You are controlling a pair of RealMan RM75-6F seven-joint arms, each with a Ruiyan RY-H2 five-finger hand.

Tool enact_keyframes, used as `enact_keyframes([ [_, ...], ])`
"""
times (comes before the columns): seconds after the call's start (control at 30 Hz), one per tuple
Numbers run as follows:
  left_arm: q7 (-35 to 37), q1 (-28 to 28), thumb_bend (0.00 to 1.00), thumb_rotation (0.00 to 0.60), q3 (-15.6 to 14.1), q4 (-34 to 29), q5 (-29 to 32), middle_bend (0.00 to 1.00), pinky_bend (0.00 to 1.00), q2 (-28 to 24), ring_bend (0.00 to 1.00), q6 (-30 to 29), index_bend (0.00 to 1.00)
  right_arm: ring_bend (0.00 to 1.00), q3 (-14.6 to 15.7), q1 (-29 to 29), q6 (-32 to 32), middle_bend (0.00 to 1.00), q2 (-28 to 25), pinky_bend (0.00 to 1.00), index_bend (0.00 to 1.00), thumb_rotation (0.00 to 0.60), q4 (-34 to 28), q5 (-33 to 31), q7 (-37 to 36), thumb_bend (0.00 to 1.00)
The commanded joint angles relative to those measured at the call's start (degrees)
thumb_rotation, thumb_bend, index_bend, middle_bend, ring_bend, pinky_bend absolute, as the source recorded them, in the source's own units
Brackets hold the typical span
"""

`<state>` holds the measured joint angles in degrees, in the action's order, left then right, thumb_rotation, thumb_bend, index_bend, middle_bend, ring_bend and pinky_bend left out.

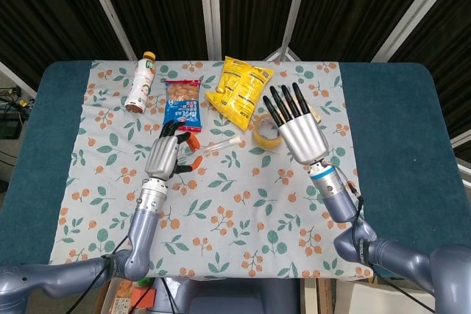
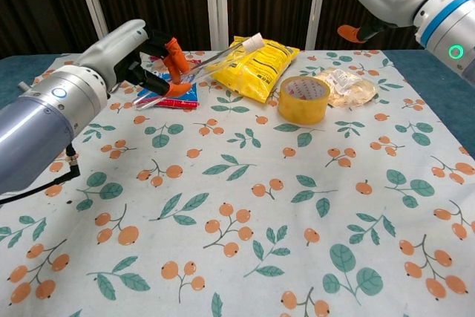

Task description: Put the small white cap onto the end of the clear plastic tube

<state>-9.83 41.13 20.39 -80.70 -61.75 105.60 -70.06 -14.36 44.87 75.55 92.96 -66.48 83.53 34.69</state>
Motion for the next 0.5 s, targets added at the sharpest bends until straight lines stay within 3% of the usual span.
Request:
enact_keyframes([
  [0.03, -0.04, -0.82, 0.55, 0.600, -1.38, -0.40, -0.90, 0.55, 0.03, -0.80, 0.14, 0.03, 0.75, 0.00, -0.37, -0.55, 0.23, 0.03, -0.63, 0.00, 0.04, 0.600, -0.35, -0.70, 0.04, 0.35],
  [0.5, 0.01, -3.16, 0.55, 0.600, -7.32, 4.15, -3.19, 0.55, 0.03, -0.27, 0.15, 2.46, 0.75, 0.00, -0.71, -1.14, 0.72, 0.03, -3.01, 0.00, 0.04, 0.600, -4.34, -0.66, 1.62, 0.35],
])
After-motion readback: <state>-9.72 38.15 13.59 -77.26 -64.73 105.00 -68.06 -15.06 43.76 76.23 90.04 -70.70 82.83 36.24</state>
